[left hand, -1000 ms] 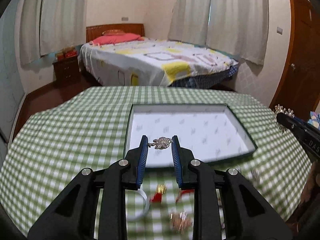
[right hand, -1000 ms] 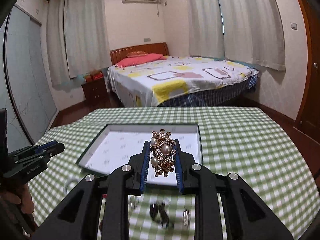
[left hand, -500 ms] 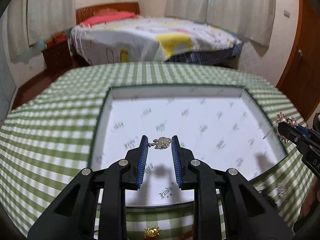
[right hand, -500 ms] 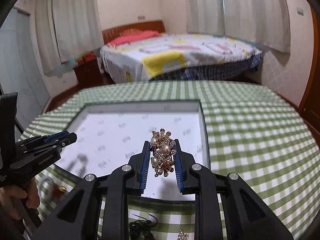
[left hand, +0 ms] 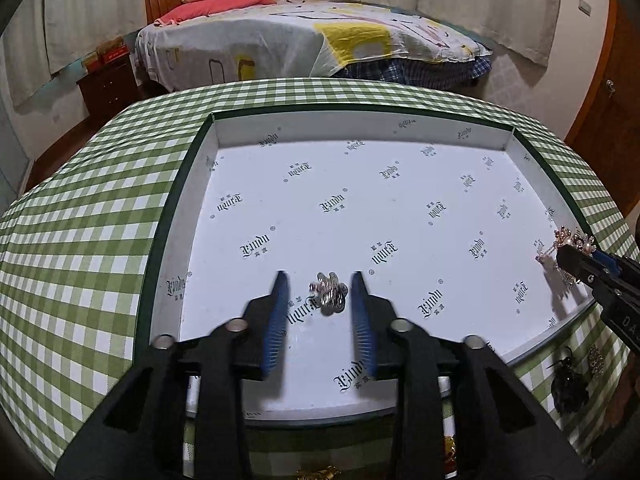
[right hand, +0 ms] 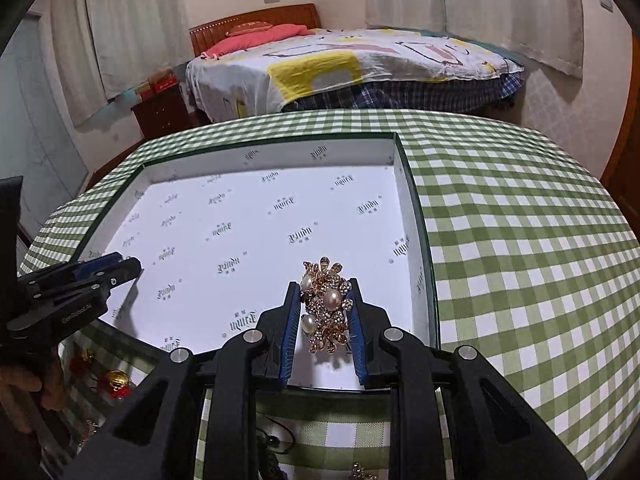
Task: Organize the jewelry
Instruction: 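Carry both brooches into the green tray and open both tools, then grasp the dark bead mala with the right tool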
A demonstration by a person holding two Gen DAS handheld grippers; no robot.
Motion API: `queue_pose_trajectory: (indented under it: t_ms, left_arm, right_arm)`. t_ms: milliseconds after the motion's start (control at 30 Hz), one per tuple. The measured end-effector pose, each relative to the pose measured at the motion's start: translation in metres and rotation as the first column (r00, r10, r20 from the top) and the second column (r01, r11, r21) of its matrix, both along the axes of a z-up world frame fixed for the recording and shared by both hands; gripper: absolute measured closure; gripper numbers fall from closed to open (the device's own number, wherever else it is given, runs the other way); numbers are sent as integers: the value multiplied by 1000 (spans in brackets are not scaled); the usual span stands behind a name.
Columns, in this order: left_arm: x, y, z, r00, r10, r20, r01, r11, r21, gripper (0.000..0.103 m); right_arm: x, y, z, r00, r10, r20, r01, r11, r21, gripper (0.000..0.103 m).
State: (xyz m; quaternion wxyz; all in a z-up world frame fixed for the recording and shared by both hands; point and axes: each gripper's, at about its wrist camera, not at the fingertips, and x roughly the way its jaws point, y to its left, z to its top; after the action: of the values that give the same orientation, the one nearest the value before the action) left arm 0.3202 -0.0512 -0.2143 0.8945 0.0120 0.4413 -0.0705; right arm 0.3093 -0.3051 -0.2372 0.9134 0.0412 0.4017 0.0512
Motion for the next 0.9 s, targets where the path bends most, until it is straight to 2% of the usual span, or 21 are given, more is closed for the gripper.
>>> queue_pose_trajectory:
  t_ms: [233, 300, 333, 567, 633, 900]
  left_arm:
    - [-5, 0, -3, 1000, 4, 17, -4, 1000, 7, 53]
    - [-6, 0, -2, 1000, 6, 16, -6, 1000, 1, 52]
    - [-7, 1, -2, 1000, 9, 15, -9, 1000, -4, 51]
    - [-17, 9, 8, 999, 26, 26, -25, 999, -32, 48]
    - [-26, 13, 16, 999, 33, 42, -31, 999, -41, 45]
    - [-70, 28, 41, 994, 66, 82, -61, 996, -69, 44]
  right_arm:
    - [2, -1, -5, 1000, -13, -11, 13, 1000, 4, 77]
    - [1, -2, -4, 1000, -17, -5, 17, 1000, 7, 64]
    - [0, -2, -4, 1000, -19, -2, 19, 1000, 5, 63]
    - [-15, 0, 11, 999, -10, 36, 10, 1000, -2, 63]
    - [-24, 3, 19, 998, -5, 55, 5, 1000, -1, 63]
    - [-71, 22, 35, 996, 29, 83, -30, 999, 16, 63]
